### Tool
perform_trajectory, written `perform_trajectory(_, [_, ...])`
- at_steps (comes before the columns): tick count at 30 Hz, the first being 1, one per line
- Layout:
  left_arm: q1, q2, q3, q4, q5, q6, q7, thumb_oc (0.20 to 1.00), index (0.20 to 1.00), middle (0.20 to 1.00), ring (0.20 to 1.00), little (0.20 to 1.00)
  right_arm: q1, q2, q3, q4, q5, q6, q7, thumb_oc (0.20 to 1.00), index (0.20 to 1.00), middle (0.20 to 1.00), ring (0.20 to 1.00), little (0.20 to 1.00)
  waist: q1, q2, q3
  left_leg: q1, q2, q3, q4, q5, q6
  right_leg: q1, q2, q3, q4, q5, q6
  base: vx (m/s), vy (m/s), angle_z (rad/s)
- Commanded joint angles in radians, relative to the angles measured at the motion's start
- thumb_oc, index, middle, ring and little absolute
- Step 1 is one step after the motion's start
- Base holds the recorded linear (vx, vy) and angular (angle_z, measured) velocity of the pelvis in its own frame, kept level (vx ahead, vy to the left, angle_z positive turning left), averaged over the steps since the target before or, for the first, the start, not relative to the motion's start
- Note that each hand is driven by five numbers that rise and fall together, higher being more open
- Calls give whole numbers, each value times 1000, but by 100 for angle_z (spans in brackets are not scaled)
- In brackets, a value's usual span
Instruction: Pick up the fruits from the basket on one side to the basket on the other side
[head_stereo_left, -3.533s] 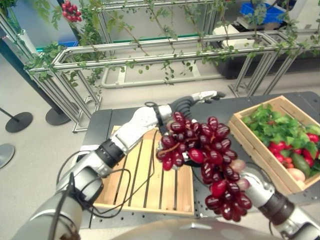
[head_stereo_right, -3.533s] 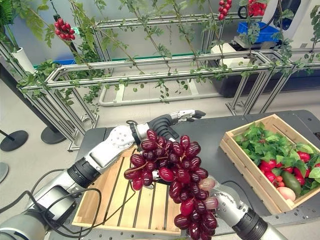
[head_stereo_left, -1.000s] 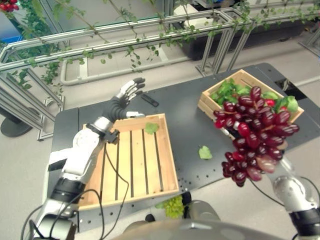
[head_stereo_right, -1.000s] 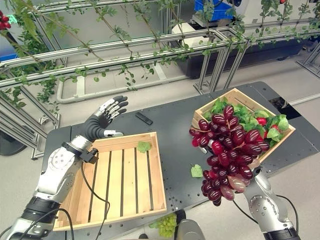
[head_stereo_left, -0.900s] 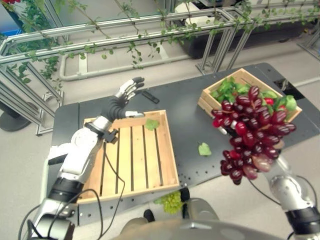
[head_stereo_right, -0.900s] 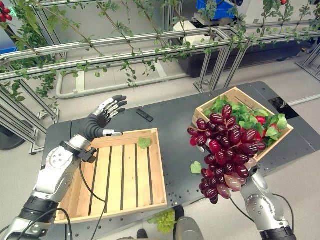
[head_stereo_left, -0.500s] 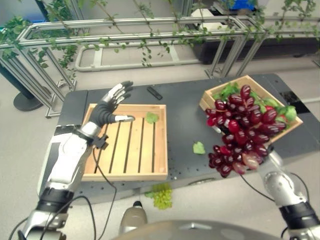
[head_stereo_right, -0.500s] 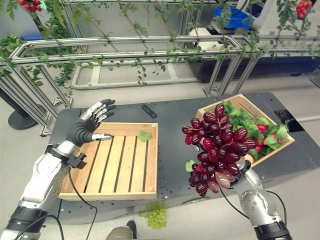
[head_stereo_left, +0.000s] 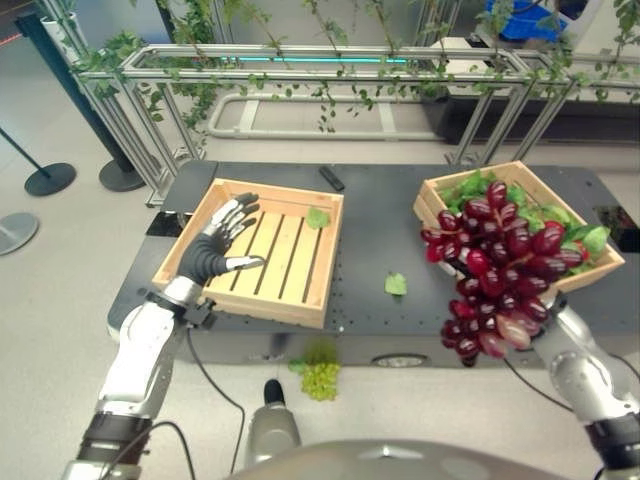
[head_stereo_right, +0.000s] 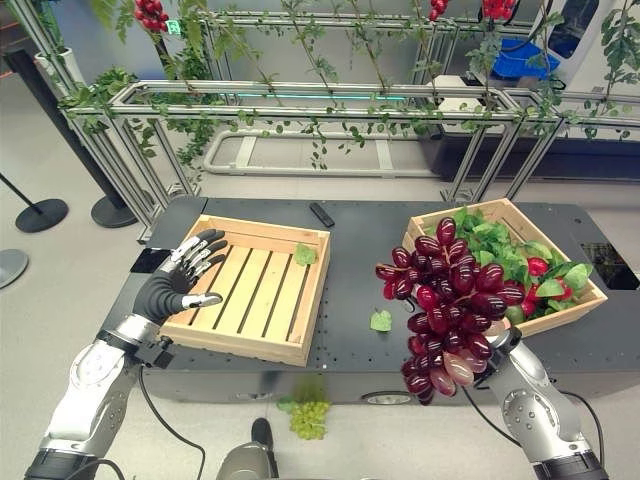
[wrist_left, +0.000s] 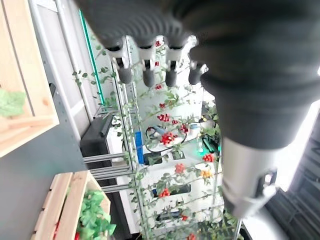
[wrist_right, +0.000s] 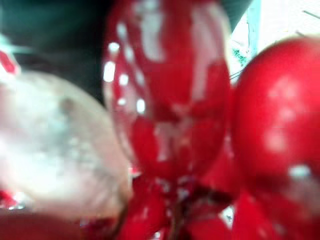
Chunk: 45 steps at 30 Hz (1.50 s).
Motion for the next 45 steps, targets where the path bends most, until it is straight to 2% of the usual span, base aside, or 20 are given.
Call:
perform_trajectory(1, [-63, -2, 3, -24, 11, -31, 1, 1000, 1000, 1000, 1000, 1000, -21, 30, -85, -56, 38, -52, 3, 200, 200, 200, 200, 200, -34, 1, -51, -8, -36, -23, 52, -36, 48, -4, -29, 29, -62, 20, 129, -136, 56, 40])
perform_trajectory(2, [-62, -1, 4, -28, 16, -29, 0, 1000, 1000, 1000, 1000, 1000, -17, 37, -85, -56, 34, -50, 2, 200, 200, 200, 200, 200, -39, 5, -55, 32, -64, -48, 103, -71, 47, -14, -31, 26, -53, 26, 126, -96, 127, 22])
perform_trajectory(3, [-57, -1, 8, -38, 15, -29, -2, 1000, 1000, 1000, 1000, 1000, -10, 48, -83, -55, 30, -45, 4, 200, 200, 200, 200, 200, -55, 24, -69, 133, -98, -85, 65, -118, 47, -37, -27, 9, -43, 35, 133, -96, 126, 17])
perform_trajectory(4, [-57, -1, 8, -38, 15, -29, -2, 1000, 1000, 1000, 1000, 1000, -10, 48, -83, -55, 30, -45, 4, 200, 200, 200, 200, 200, -57, 20, -70, 133, -103, -85, 58, -110, 49, -39, -32, 8, -44, 37, 134, -164, 253, 18])
perform_trajectory(5, [-57, -3, 10, -42, 14, -33, -4, 1000, 1000, 1000, 1000, 1000, -8, 57, -88, -50, 32, -48, 2, 200, 200, 200, 200, 200, -89, 43, -93, 243, -115, -88, -63, -163, 52, -89, -39, -16, -33, 57, 149, -93, 161, 19])
perform_trajectory(6, [-56, -4, 11, -42, 14, -33, -4, 1000, 1000, 1000, 1000, 1000, -7, 56, -87, -50, 31, -48, 2, 200, 200, 200, 200, 200, -89, 44, -92, 253, -116, -88, -75, -161, 52, -85, -40, -16, -32, 55, 150, -221, 329, 38])
perform_trajectory(7, [-56, -8, 9, -43, 13, -36, -6, 1000, 1000, 1000, 1000, 1000, -7, 64, -91, -48, 36, -58, -3, 200, 200, 200, 200, 200, -113, 56, -106, 306, -126, -59, -239, -235, 85, -133, -65, -38, -20, 84, 176, -194, 265, 36])
perform_trajectory(10, [-60, -1, 2, -45, 3, -40, -10, 1000, 1000, 1000, 1000, 1000, -13, 76, -93, -34, 27, -73, -12, 200, 200, 200, 200, 200, -127, 58, -101, 313, -161, -73, -347, -225, 111, -218, -110, -45, 16, 144, 214, -249, 294, 34])
perform_trajectory(13, [-42, 18, 20, -42, 4, -44, 4, 1000, 1000, 1000, 1000, 1000, -36, 95, -68, -21, 10, -76, -25, 200, 200, 200, 200, 200, -110, 51, -78, 316, -202, -86, -397, -215, 139, -253, -157, -43, 36, 189, 241, -198, 236, 17])
perform_trajectory(17, [5, 32, 56, -55, 13, -43, -8, 1000, 1000, 1000, 1000, 1000, -36, 106, -47, -6, -19, -66, -20, 200, 200, 200, 200, 200, -101, 53, -64, 333, -233, -59, -443, -199, 155, -298, -223, -58, 61, 230, 271, -179, 287, -12])
perform_trajectory(19, [21, 38, 72, -62, 29, -40, -12, 1000, 1000, 1000, 1000, 1000, -28, 108, -44, 1, -35, -65, -17, 200, 200, 200, 200, 200, -111, 52, -54, 338, -237, -56, -448, -189, 160, -320, -244, -34, 90, 260, 288, -159, 185, -41])
perform_trajectory(20, [24, 41, 76, -61, 30, -39, -12, 1000, 1000, 1000, 1000, 1000, -30, 107, -44, -1, -47, -59, -18, 200, 200, 200, 200, 200, -110, 58, -48, 330, -232, -49, -442, -185, 163, -335, -241, -24, 143, 230, 283, -203, 155, -38])
perform_trajectory(21, [27, 42, 78, -58, 35, -37, -9, 1000, 1000, 1000, 1000, 1000, -36, 110, -40, 5, -45, -60, -19, 200, 200, 200, 200, 200, -97, 63, -45, 322, -228, -36, -433, -185, 168, -323, -245, -66, 189, 203, 279, -162, 106, -19])
perform_trajectory(22, [26, 43, 78, -58, 35, -37, -9, 1000, 1000, 1000, 1000, 1000, -37, 110, -40, 5, -45, -60, -19, 200, 200, 200, 200, 200, -98, 61, -46, 318, -230, -37, -433, -181, 169, -326, -248, -66, 188, 205, 277, -215, 161, -30])
perform_trajectory(23, [49, 44, 100, -71, 39, -29, -4, 1000, 1000, 1000, 1000, 1000, -48, 120, -41, 16, -40, -60, -24, 200, 200, 200, 200, 200, -66, 80, -52, 299, -218, -6, -430, -166, 181, -292, -259, -175, 298, 142, 254, -189, 120, -49])
perform_trajectory(26, [64, 38, 119, -80, 24, -27, -4, 1000, 1000, 1000, 1000, 1000, -52, 125, -34, 36, -36, -54, -22, 200, 200, 200, 200, 200, -56, 84, -66, 297, -213, 15, -448, -152, 182, -269, -254, -183, 352, 97, 248, -127, 42, -55])
perform_trajectory(27, [74, 36, 129, -74, 22, -25, -6, 1000, 1000, 1000, 1000, 1000, -45, 122, -46, 37, -44, -48, -16, 200, 200, 200, 200, 200, -43, 72, -92, 286, -215, 26, -448, -147, 176, -217, -227, -155, 319, 70, 251, -14, -63, -57])
perform_trajectory(30, [101, 35, 150, -74, 29, -26, -8, 1000, 1000, 1000, 1000, 1000, -47, 114, -51, 57, -35, -44, -20, 200, 200, 200, 200, 200, -12, 53, -132, 274, -207, 92, -455, -136, 157, -130, -205, -198, 132, 65, 257, -12, -120, -66])
perform_trajectory(32, [108, 31, 159, -75, 26, -28, -6, 1000, 1000, 1000, 1000, 1000, -44, 112, -51, 61, -36, -46, -20, 200, 200, 200, 200, 200, -11, 52, -137, 273, -201, 104, -457, -133, 152, -128, -194, -178, 104, 66, 256, -10, -105, -80])
perform_trajectory(45, [68, -31, 135, -35, 32, -53, 53, 1000, 1000, 1000, 1000, 1000, 35, 49, -213, 47, -44, -90, -41, 200, 200, 200, 200, 200, -127, 65, -126, 315, -142, 224, -439, -139, 141, -152, -142, -74, 101, 44, 232, 18, -94, -35])
